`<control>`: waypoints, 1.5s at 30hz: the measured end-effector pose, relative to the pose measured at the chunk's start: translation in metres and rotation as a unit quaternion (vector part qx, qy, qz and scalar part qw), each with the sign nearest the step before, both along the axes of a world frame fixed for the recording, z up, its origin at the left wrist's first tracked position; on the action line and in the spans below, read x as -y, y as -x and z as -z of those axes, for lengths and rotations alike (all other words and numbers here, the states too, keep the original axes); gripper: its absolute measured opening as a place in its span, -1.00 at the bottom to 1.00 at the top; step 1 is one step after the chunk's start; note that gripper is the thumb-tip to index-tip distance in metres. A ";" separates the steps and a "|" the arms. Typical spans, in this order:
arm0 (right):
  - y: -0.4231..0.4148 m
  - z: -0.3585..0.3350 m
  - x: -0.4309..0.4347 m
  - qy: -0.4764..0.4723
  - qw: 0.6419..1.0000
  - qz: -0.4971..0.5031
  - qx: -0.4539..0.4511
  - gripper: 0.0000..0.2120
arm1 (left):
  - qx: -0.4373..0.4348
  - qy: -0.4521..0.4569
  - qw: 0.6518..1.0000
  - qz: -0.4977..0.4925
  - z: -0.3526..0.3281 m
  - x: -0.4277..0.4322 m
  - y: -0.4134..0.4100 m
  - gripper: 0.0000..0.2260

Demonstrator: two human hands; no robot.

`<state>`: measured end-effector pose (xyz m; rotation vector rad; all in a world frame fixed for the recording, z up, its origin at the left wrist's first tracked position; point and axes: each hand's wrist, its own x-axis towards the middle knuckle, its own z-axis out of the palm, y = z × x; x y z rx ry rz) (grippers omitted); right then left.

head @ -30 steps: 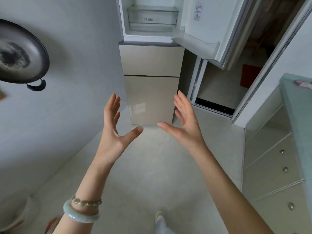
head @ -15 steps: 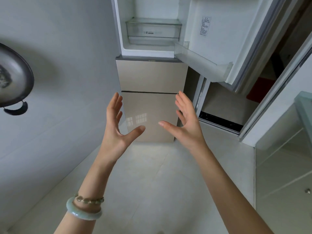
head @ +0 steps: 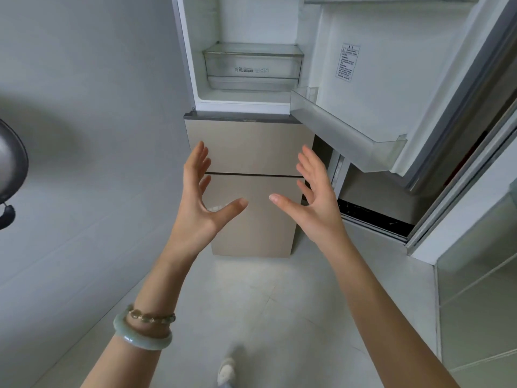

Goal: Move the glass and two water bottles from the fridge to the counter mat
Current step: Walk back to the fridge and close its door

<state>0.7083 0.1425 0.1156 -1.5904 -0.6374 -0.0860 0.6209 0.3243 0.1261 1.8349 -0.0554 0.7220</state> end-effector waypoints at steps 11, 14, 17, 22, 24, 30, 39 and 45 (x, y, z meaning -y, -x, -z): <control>-0.084 -0.017 -0.025 0.001 0.996 0.082 0.020 -0.15 | 0.027 -0.010 0.996 0.079 -0.018 -0.033 -0.116 -0.11; -0.103 -0.027 -0.029 0.003 0.993 0.119 0.027 -0.13 | 0.028 -0.017 0.993 0.112 -0.024 -0.038 -0.151 -0.09; -0.115 -0.037 -0.028 0.015 0.986 0.166 0.024 -0.12 | 0.026 -0.028 0.987 0.154 -0.030 -0.038 -0.183 -0.08; -0.122 -0.045 -0.005 0.001 0.968 0.246 0.042 -0.19 | 0.030 -0.061 0.968 0.242 -0.034 -0.012 -0.225 -0.10; -0.121 -0.048 0.008 0.001 0.961 0.275 0.044 -0.21 | 0.032 -0.076 0.958 0.274 -0.034 0.005 -0.235 -0.09; -0.117 -0.053 0.048 0.007 0.935 0.349 0.057 -0.21 | 0.011 -0.115 0.925 0.363 -0.026 0.058 -0.260 -0.09; -0.116 -0.054 0.102 0.012 0.917 0.393 0.070 -0.21 | 0.034 -0.225 0.890 0.395 -0.008 0.124 -0.275 -0.16; -0.118 -0.052 0.136 0.007 0.910 0.410 0.062 -0.18 | 0.070 -0.280 0.894 0.343 0.003 0.161 -0.273 -0.22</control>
